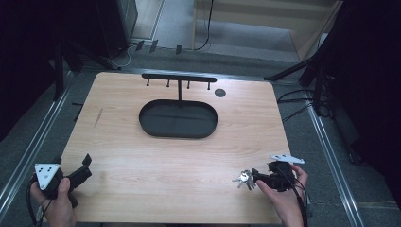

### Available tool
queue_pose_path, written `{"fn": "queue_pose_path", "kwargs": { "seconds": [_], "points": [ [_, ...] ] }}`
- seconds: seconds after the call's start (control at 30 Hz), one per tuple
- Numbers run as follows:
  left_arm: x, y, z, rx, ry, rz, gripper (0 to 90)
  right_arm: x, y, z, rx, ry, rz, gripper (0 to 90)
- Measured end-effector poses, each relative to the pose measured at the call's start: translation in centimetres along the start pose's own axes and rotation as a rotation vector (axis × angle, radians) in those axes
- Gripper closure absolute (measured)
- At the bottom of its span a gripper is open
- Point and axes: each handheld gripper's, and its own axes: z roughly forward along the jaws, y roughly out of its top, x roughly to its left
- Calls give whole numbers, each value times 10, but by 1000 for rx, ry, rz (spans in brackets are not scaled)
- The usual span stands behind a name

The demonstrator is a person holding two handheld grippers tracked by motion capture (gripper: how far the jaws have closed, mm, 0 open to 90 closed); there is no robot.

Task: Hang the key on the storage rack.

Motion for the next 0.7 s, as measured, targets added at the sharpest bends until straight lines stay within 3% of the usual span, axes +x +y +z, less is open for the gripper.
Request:
{"fn": "queue_pose_path", "kwargs": {
  "seconds": [0.03,0.23,0.5,0.6,0.63,0.7],
  "points": [
    [-1,0,0,6,4,11,69,9,3,4,60,-11,-18,186],
    [-3,0,0,3,12,23,70,29,11,18,166,-13,-27,149],
    [-8,-1,0,15,29,71,70,43,23,34,267,-40,-41,114],
    [-8,-1,0,16,30,75,70,46,24,37,276,-48,-59,108],
    [-8,-1,0,20,31,72,70,47,26,39,277,-42,-91,108],
    [-8,0,0,22,30,68,70,46,26,42,269,-39,-107,118]
  ]
}}
